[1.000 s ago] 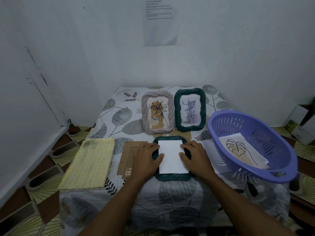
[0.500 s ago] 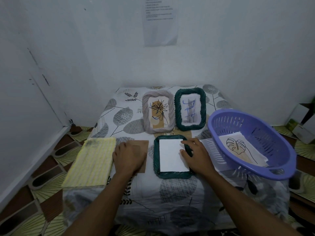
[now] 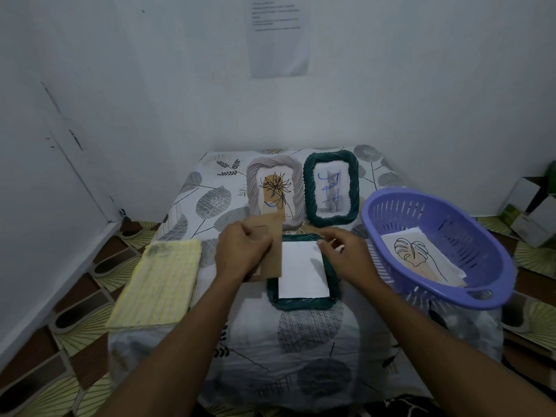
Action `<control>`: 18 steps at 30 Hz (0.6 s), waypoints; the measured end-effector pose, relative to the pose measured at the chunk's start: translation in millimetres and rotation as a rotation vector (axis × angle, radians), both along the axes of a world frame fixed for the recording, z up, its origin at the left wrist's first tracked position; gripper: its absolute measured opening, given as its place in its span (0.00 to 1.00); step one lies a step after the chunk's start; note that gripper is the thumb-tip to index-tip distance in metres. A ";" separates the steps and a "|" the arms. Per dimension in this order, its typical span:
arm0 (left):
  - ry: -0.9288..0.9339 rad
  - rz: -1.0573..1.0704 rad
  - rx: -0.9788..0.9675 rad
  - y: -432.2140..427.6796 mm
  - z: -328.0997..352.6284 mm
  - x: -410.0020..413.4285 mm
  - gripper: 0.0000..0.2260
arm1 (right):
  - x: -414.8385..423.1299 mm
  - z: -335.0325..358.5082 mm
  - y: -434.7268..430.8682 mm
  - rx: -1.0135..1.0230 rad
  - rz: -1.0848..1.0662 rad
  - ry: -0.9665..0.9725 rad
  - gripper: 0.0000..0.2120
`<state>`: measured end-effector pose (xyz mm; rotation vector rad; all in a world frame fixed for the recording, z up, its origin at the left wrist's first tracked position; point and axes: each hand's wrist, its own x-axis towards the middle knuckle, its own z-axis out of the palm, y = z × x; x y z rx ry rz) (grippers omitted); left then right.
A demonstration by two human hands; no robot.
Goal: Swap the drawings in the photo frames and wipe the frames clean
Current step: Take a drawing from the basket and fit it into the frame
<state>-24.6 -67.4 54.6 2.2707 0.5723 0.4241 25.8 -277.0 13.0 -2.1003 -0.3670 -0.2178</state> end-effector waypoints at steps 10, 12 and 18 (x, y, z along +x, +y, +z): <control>-0.095 -0.253 -0.144 -39.9 -12.3 4.6 0.12 | -1.8 18.1 2.2 0.237 0.023 0.331 0.21; -0.110 -0.274 -0.163 -32.2 -16.1 0.1 0.12 | -1.9 13.3 -1.6 0.192 0.019 0.336 0.22; -0.099 -0.318 -0.157 -20.8 -29.9 -3.8 0.18 | -6.1 12.0 -1.2 0.058 0.033 0.293 0.22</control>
